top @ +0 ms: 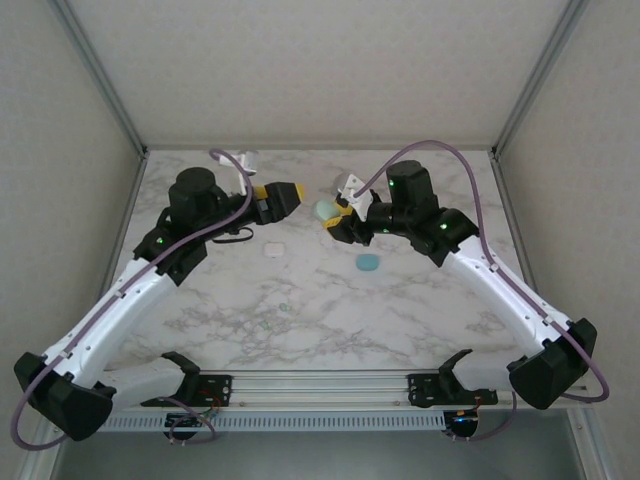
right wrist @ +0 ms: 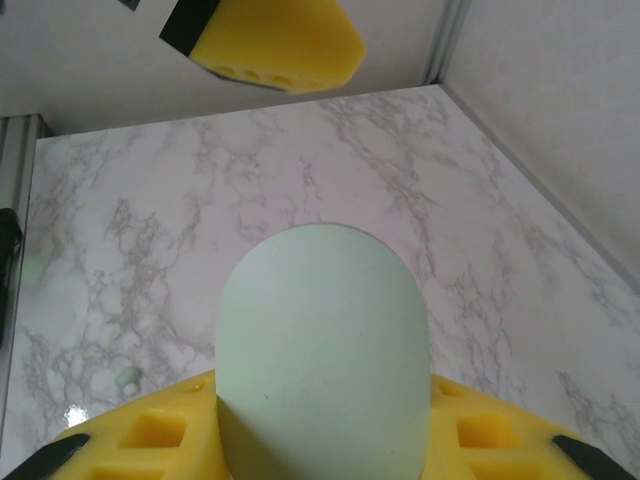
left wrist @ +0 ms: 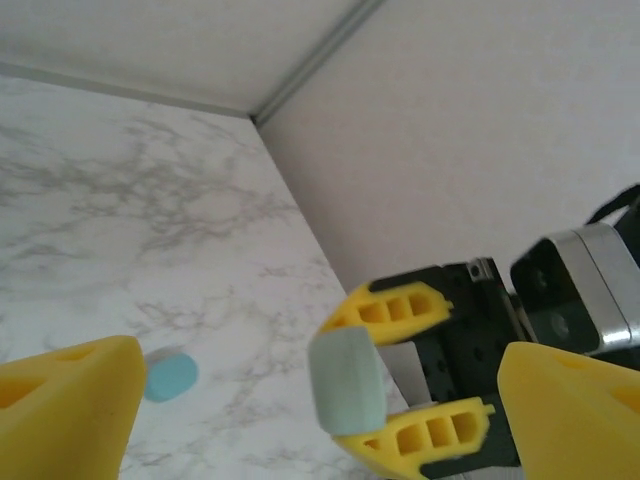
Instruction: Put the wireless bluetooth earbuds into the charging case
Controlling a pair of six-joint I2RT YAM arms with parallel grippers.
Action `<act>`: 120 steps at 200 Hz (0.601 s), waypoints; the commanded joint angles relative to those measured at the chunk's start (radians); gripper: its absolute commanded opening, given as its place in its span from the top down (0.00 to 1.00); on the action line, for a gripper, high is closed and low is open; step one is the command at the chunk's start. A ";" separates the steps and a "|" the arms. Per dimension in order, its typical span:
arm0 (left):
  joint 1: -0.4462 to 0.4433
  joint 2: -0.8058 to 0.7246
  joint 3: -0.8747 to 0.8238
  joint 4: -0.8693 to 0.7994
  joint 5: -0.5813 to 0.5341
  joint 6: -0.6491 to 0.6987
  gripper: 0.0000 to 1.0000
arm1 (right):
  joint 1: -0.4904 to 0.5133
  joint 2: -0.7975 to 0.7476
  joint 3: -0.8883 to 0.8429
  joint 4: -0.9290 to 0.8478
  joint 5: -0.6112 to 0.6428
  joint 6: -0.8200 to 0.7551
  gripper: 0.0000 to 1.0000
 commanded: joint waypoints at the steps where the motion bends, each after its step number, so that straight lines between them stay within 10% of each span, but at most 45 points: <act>1: -0.031 0.039 0.033 -0.025 0.054 0.021 0.12 | 0.018 -0.025 -0.003 0.053 0.035 0.022 0.65; 73: -0.088 0.116 0.060 -0.014 0.045 0.002 0.25 | 0.039 -0.026 -0.022 0.084 0.074 0.010 0.64; 120: -0.099 0.146 0.070 0.008 0.061 -0.019 0.59 | 0.046 -0.033 -0.037 0.111 0.091 -0.009 0.63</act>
